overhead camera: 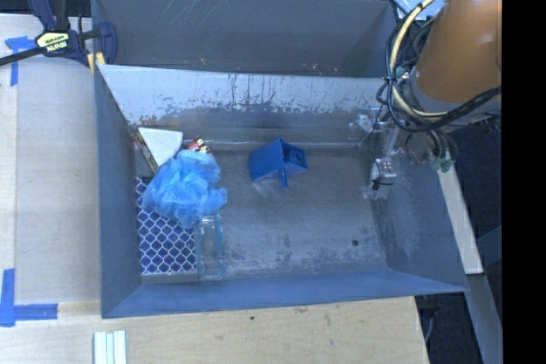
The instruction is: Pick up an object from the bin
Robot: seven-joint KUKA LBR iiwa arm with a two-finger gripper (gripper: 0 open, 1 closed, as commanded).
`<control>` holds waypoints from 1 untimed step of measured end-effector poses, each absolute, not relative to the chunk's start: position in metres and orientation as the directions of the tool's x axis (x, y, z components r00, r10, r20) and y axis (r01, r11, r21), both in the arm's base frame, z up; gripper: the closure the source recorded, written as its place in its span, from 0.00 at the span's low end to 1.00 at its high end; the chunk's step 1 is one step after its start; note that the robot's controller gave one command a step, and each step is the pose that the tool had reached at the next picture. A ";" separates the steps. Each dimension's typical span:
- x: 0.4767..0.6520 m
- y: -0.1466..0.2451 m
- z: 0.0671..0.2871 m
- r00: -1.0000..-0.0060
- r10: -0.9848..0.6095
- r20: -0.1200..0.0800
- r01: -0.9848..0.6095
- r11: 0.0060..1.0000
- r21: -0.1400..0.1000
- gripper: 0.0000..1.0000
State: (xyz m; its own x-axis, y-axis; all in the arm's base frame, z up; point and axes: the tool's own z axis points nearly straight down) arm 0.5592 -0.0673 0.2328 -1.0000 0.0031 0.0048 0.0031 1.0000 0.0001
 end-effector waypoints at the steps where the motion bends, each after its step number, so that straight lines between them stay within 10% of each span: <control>1: 0.561 -0.067 0.238 -1.000 0.001 -0.004 0.001 1.000 -0.001 0.00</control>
Offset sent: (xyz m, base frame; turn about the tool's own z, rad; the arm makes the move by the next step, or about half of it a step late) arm 0.0517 0.1029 -0.1628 -0.1095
